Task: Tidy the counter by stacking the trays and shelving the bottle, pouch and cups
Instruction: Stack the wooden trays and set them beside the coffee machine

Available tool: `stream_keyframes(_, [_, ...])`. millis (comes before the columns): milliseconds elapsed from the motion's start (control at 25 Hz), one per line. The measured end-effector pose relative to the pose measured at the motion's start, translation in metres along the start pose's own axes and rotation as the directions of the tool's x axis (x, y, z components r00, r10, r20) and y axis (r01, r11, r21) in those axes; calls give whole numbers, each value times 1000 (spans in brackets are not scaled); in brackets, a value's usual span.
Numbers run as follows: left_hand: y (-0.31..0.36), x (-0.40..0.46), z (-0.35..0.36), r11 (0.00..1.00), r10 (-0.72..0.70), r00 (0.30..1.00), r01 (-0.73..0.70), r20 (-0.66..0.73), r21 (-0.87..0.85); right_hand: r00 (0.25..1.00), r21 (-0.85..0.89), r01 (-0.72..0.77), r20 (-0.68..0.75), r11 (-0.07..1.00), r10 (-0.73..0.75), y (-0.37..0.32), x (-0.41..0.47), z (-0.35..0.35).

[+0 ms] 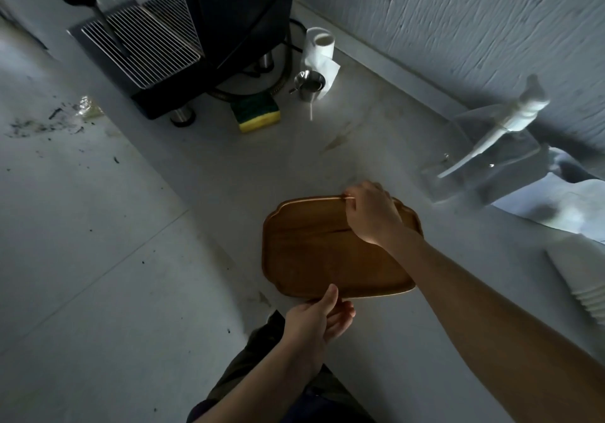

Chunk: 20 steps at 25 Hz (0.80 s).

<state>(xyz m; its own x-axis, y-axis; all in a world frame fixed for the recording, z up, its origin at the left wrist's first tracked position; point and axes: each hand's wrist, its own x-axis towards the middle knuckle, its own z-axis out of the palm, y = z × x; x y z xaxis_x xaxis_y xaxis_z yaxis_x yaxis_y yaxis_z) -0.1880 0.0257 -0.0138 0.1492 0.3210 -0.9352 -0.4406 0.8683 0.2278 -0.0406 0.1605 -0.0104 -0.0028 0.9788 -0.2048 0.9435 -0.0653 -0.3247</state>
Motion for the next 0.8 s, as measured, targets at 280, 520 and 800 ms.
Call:
stream_keyframes(280, [5, 2, -1, 998, -50, 998, 51, 32, -33, 1000, 33, 14, 2, 999, -14, 0, 5, 11])
stream_keyframes(520, [3, 5, 1, 997, -65, 997, 66, 33, -35, 999, 54, 5, -34, 999, -3, 0, 7, 18])
stream_keyframes(800, [-2, 12, 2, 998, -47, 992, 41, 120, 54, 1000, 52, 13, 19, 999, -14, 1, 13, 14])
